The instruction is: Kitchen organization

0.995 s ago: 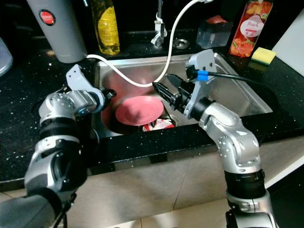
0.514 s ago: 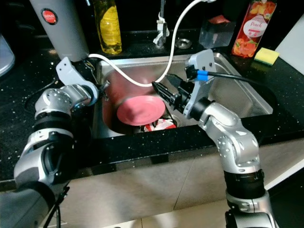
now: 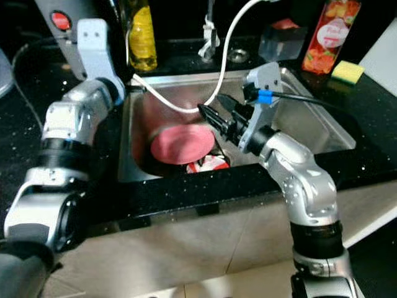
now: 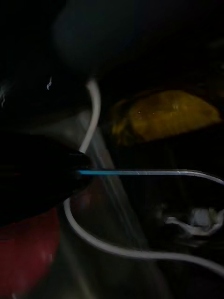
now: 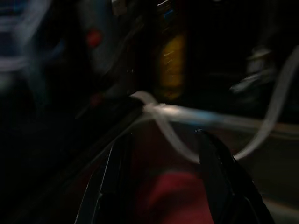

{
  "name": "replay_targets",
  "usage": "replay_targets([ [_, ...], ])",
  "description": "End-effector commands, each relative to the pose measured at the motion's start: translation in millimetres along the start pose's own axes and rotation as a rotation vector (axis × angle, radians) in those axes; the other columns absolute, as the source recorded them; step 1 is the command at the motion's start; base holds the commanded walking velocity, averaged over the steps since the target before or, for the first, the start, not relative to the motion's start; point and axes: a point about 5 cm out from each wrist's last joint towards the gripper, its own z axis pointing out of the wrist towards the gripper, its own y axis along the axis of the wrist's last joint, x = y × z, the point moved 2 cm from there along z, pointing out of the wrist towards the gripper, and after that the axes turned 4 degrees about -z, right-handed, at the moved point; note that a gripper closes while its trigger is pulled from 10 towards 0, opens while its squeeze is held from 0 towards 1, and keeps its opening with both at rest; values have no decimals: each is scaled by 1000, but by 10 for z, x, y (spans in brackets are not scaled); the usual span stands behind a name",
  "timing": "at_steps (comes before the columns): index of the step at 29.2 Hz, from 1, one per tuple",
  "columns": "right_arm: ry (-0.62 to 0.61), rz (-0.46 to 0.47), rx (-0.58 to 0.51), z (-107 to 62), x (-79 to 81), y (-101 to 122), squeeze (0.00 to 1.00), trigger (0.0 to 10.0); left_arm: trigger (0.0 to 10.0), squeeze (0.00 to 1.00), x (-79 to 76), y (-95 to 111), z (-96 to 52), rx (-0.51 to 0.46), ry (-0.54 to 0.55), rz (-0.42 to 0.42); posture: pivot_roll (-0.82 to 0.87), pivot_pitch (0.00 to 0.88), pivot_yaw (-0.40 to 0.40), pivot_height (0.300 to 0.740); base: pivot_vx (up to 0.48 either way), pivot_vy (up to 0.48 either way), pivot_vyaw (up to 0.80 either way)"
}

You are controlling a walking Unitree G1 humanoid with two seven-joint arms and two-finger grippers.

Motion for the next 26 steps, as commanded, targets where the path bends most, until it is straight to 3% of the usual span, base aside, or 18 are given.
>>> replay_targets([
  [1,-72,38,-42,9,-104,60,0,10000,10000,0,54,53,-43,-54,21,240,57,38,3,740,0,0,0],
  [2,-72,38,-42,9,-104,60,0,10000,10000,0,54,53,-43,-54,21,240,57,38,3,740,0,0,0],
  [3,-100,87,-74,21,-143,100,0,10000,10000,0,46,67,-70,-91,14,394,62,34,2,740,0,0,0],
  [4,-126,152,-112,32,-177,142,0,10000,10000,0,-16,79,-121,-139,-44,495,61,31,4,740,0,0,0],
  [5,-141,199,-138,38,-198,168,0,10000,10000,0,-70,79,-164,-167,-96,545,61,31,4,740,0,0,0],
  [8,-149,269,-167,44,-216,190,0,10000,10000,0,-140,108,-239,-211,-148,602,64,25,3,740,0,0,0],
  [10,-147,284,-171,46,-214,188,0,10000,10000,0,-170,127,-266,-226,-167,598,64,25,3,740,0,0,0],
  [12,-147,287,-164,57,-200,171,0,10000,10000,0,-220,145,-301,-244,-194,591,65,21,2,740,0,0,0],
  [16,-119,301,-161,80,-139,163,0,10000,10000,0,-370,205,-348,-290,-270,497,63,16,2,740,0,0,0],
  [20,-47,349,-181,85,-36,206,0,10000,10000,0,-545,312,-438,-343,-413,307,56,10,3,740,0,0,0],
  [21,-47,349,-181,85,-36,206,0,10000,10000,0,-545,312,-438,-343,-413,307,56,10,3,740,0,0,0],
  [24,-1,381,-202,70,17,258,0,10000,10000,0,-662,352,-551,-350,-558,192,56,10,3,740,0,0,0],
  [26,18,390,-214,68,39,282,0,10000,10000,0,-720,313,-584,-316,-627,159,50,4,5,740,0,0,0],
])
